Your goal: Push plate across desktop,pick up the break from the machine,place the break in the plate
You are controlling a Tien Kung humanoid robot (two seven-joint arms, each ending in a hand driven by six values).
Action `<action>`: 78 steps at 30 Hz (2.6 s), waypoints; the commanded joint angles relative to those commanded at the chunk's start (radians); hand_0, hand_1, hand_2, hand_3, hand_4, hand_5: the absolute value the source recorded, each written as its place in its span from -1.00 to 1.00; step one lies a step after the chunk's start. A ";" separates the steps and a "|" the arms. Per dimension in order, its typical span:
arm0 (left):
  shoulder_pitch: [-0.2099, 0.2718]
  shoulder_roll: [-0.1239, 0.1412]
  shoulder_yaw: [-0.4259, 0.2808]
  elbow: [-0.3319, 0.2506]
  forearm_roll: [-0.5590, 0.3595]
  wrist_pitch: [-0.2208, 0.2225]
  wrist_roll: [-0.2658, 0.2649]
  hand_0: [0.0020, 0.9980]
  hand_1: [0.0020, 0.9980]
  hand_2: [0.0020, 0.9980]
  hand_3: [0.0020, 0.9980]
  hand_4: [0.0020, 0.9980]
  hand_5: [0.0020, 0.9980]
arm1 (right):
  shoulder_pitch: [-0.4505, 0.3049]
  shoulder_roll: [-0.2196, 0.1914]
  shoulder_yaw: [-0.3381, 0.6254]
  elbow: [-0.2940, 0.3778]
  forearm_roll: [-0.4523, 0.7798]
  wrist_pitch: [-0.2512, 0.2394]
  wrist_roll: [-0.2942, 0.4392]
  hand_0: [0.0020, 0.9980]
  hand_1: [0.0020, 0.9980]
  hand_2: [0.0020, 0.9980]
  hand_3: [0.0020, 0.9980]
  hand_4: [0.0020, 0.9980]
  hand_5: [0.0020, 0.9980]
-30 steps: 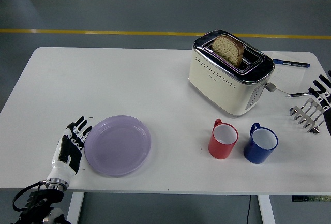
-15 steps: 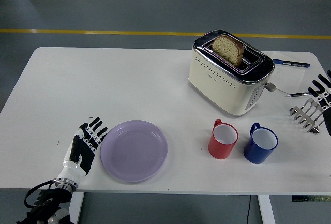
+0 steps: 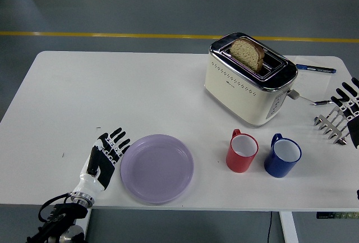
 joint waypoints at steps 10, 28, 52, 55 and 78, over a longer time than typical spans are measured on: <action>-0.037 -0.004 0.059 0.015 -0.020 -0.012 0.005 0.63 0.64 0.76 0.66 0.00 1.00 | -0.004 0.000 -0.002 -0.001 0.000 0.000 0.000 0.54 0.47 0.42 0.48 0.05 0.24; -0.039 -0.011 0.003 -0.023 0.064 0.084 -0.005 0.61 0.63 0.74 0.64 0.00 1.00 | 0.010 -0.004 -0.001 0.004 -0.043 -0.007 0.004 0.54 0.47 0.42 0.48 0.05 0.24; 0.145 -0.024 -0.507 -0.239 0.216 0.048 0.127 0.59 0.54 0.57 0.51 0.00 1.00 | 0.708 -0.312 -0.520 -0.309 -0.851 -0.052 -0.139 0.70 0.64 0.68 0.71 0.50 -0.07; 0.144 -0.024 -0.523 -0.234 0.201 0.049 0.126 0.59 0.54 0.56 0.50 0.00 1.00 | 0.822 -0.281 -0.617 -0.411 -0.864 -0.006 -0.158 0.72 0.67 0.72 0.76 0.56 -0.11; 0.118 -0.021 -0.507 -0.222 0.171 0.104 0.108 0.57 0.48 0.49 0.47 -0.03 1.00 | 1.217 0.057 -1.080 -0.946 -0.869 0.031 -0.197 0.57 0.53 0.48 0.74 0.71 -0.10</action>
